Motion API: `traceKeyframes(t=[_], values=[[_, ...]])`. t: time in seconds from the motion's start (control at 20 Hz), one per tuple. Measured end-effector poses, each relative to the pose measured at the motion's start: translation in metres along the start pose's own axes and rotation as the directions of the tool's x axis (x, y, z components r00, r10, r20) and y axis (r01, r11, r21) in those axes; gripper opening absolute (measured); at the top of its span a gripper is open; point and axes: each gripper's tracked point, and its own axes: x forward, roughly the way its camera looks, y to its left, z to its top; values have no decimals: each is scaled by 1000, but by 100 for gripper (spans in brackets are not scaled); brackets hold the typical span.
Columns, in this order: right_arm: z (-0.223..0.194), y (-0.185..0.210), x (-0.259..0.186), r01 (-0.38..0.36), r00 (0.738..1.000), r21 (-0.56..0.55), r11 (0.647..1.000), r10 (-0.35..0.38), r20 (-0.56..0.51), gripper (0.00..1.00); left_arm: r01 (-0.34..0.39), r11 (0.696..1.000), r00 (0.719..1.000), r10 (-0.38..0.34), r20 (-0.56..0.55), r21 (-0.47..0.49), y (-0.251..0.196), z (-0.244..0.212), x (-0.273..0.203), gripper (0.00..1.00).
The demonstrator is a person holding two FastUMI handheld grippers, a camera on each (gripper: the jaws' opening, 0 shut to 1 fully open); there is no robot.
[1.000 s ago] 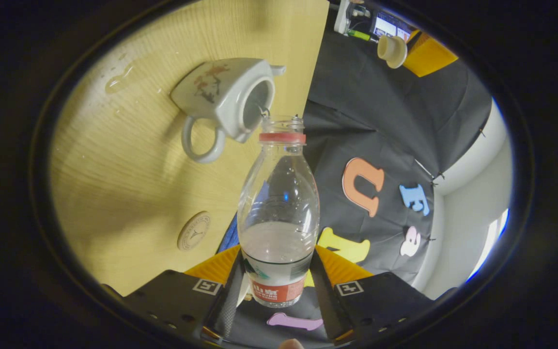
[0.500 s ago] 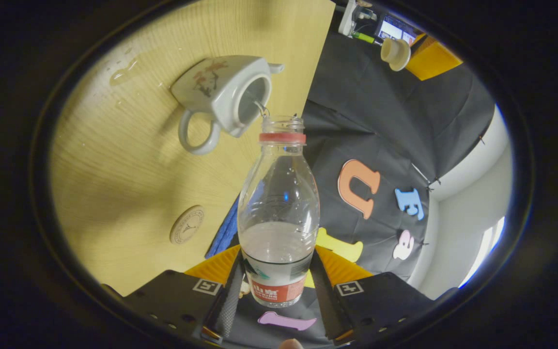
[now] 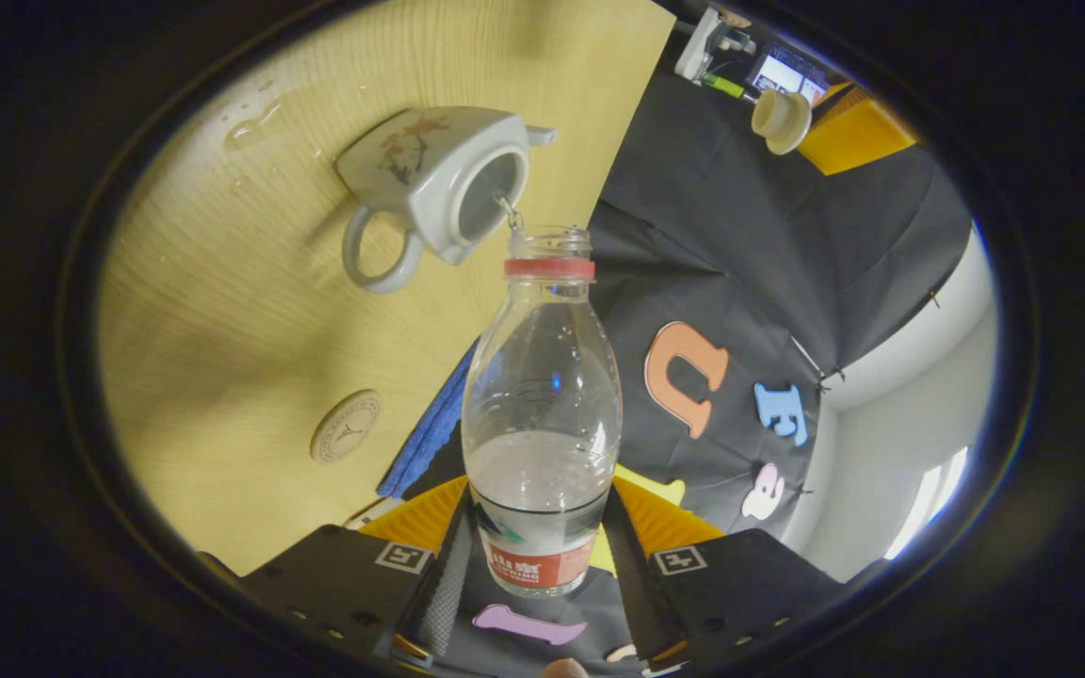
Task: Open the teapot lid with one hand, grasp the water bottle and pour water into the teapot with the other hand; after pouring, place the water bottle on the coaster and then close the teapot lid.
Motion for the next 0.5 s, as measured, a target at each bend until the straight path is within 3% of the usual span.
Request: traceKeyframes(t=[0.5], values=[[3,-11,-2,25,1000,-37,999,-25,7,70,3,1000,1000,-3,7,0,1,2,-2,3]])
